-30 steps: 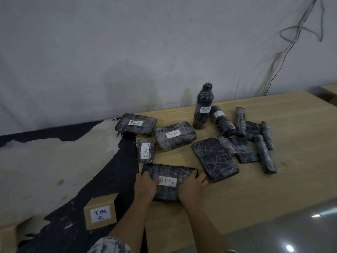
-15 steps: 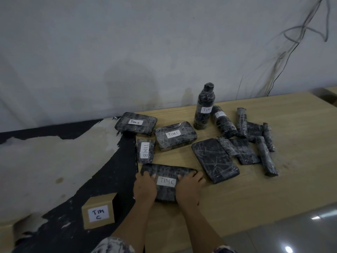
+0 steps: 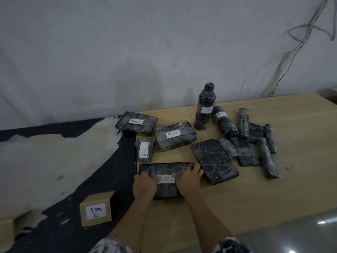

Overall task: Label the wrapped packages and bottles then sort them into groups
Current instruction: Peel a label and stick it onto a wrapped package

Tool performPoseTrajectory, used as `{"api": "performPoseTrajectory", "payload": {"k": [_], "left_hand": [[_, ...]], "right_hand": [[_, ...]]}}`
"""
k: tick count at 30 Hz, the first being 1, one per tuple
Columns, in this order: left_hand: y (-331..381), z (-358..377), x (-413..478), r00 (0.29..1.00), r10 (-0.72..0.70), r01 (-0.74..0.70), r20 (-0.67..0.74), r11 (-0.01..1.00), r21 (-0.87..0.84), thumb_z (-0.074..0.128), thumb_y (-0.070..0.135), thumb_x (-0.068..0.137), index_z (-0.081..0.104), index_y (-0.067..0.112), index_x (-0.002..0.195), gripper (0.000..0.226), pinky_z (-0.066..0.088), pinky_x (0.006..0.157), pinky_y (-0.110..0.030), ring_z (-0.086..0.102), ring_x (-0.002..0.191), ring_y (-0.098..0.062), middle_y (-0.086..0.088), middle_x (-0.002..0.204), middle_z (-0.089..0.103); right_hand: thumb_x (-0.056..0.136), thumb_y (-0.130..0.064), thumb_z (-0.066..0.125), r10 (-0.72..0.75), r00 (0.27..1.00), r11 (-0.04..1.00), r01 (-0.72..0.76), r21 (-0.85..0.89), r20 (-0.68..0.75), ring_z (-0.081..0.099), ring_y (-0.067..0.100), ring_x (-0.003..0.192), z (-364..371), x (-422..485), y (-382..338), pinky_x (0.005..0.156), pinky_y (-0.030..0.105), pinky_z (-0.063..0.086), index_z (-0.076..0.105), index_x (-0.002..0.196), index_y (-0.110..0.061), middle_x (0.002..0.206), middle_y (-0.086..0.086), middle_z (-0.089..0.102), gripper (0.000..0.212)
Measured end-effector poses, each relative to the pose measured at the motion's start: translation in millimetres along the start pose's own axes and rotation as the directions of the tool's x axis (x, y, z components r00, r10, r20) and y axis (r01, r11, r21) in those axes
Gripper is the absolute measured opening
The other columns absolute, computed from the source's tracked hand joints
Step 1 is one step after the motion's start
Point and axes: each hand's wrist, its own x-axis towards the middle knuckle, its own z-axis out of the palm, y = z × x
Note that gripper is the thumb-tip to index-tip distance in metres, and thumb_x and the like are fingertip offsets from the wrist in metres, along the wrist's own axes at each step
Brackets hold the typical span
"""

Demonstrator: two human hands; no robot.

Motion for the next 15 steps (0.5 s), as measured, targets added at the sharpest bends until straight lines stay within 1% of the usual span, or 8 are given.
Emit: {"api": "performPoseTrajectory", "payload": {"k": [3, 6, 7, 9, 10, 11, 12, 15], "left_hand": [[-3.8, 1.0, -0.7, 0.999, 0.017, -0.017, -0.033, 1.000, -0.025, 0.051, 0.036, 0.094, 0.054, 0.001, 0.111, 0.040, 0.043, 0.083, -0.035, 0.053, 0.102, -0.029, -0.017, 0.114, 0.051], [-5.3, 0.6, -2.9, 0.997, 0.028, -0.033, -0.068, 0.997, -0.070, 0.053, 0.027, 0.094, 0.054, -0.003, 0.104, 0.032, 0.041, 0.074, -0.032, 0.054, 0.094, -0.027, -0.018, 0.106, 0.054], [-5.8, 1.1, -3.8, 0.996, 0.033, -0.043, -0.088, 0.993, -0.109, 0.054, 0.024, 0.093, 0.054, -0.003, 0.101, 0.028, 0.041, 0.072, -0.032, 0.053, 0.091, -0.027, -0.019, 0.105, 0.054], [-8.1, 0.7, -6.8, 0.991, 0.039, -0.069, -0.126, 0.968, -0.241, 0.057, 0.012, 0.090, 0.048, 0.001, 0.097, 0.016, 0.037, 0.071, -0.029, 0.048, 0.088, -0.022, -0.018, 0.106, 0.051], [-9.3, -0.2, -8.7, 0.988, 0.047, -0.087, -0.146, 0.955, -0.285, 0.057, 0.006, 0.088, 0.043, 0.005, 0.096, 0.016, 0.035, 0.072, -0.028, 0.045, 0.088, -0.020, -0.018, 0.108, 0.049], [-10.6, -2.2, -9.6, 0.985, 0.068, -0.113, -0.159, 0.950, -0.292, 0.056, 0.001, 0.087, 0.039, 0.008, 0.095, 0.019, 0.034, 0.073, -0.026, 0.043, 0.089, -0.018, -0.017, 0.110, 0.046], [-11.9, -5.0, -10.5, 0.983, 0.104, -0.141, -0.148, 0.953, -0.269, 0.053, -0.003, 0.087, 0.038, 0.009, 0.096, 0.021, 0.033, 0.074, -0.025, 0.041, 0.089, -0.017, -0.016, 0.112, 0.044], [-14.1, -14.0, -12.8, 0.966, 0.225, -0.245, -0.130, 0.955, -0.166, 0.044, -0.008, 0.085, 0.044, 0.005, 0.102, 0.021, 0.033, 0.073, -0.023, 0.039, 0.085, -0.014, -0.011, 0.112, 0.040]], "right_hand": [[0.101, -0.040, 0.032, -0.068, 0.998, 0.990, 0.065, -0.124, -0.018, 0.017, 0.037, 0.136, -6.4, -0.8, -1.0, 0.114, 0.043, 0.018, 0.028, 0.139, 0.009, 0.148, 0.025, 0.016, 0.061], [0.101, -0.028, 0.034, -0.100, 0.995, 0.950, 0.092, -0.299, -0.013, 0.020, 0.039, 0.135, -1.1, 5.3, -1.1, 0.111, 0.046, 0.020, 0.047, 0.128, 0.000, 0.145, 0.025, 0.028, 0.041], [0.100, -0.024, 0.035, -0.111, 0.994, 0.931, 0.097, -0.353, -0.018, 0.023, 0.039, 0.133, 1.4, 8.2, -1.5, 0.108, 0.046, 0.022, 0.053, 0.121, -0.003, 0.141, 0.025, 0.034, 0.035], [0.098, -0.018, 0.035, -0.117, 0.992, 0.901, 0.088, -0.424, -0.042, 0.031, 0.037, 0.125, 5.6, 12.7, -2.3, 0.102, 0.044, 0.028, 0.057, 0.111, -0.006, 0.131, 0.023, 0.043, 0.028], [0.097, -0.017, 0.036, -0.123, 0.991, 0.898, 0.088, -0.432, -0.055, 0.033, 0.036, 0.123, 7.7, 15.0, -2.0, 0.100, 0.042, 0.029, 0.057, 0.110, -0.006, 0.129, 0.022, 0.044, 0.027], [0.097, -0.015, 0.037, -0.129, 0.989, 0.897, 0.085, -0.433, -0.073, 0.035, 0.036, 0.122, 9.0, 16.8, -1.8, 0.099, 0.041, 0.030, 0.057, 0.110, -0.006, 0.129, 0.023, 0.044, 0.026], [0.096, -0.015, 0.038, -0.133, 0.988, 0.896, 0.083, -0.436, -0.085, 0.036, 0.037, 0.122, 11.5, 19.0, -1.2, 0.099, 0.040, 0.032, 0.057, 0.111, -0.006, 0.131, 0.024, 0.043, 0.025], [0.096, -0.014, 0.040, -0.101, 0.987, 0.921, 0.045, -0.386, -0.126, 0.042, 0.034, 0.118, 10.8, 18.5, -0.4, 0.094, 0.031, 0.040, 0.053, 0.117, -0.004, 0.131, 0.024, 0.042, 0.027]]}}
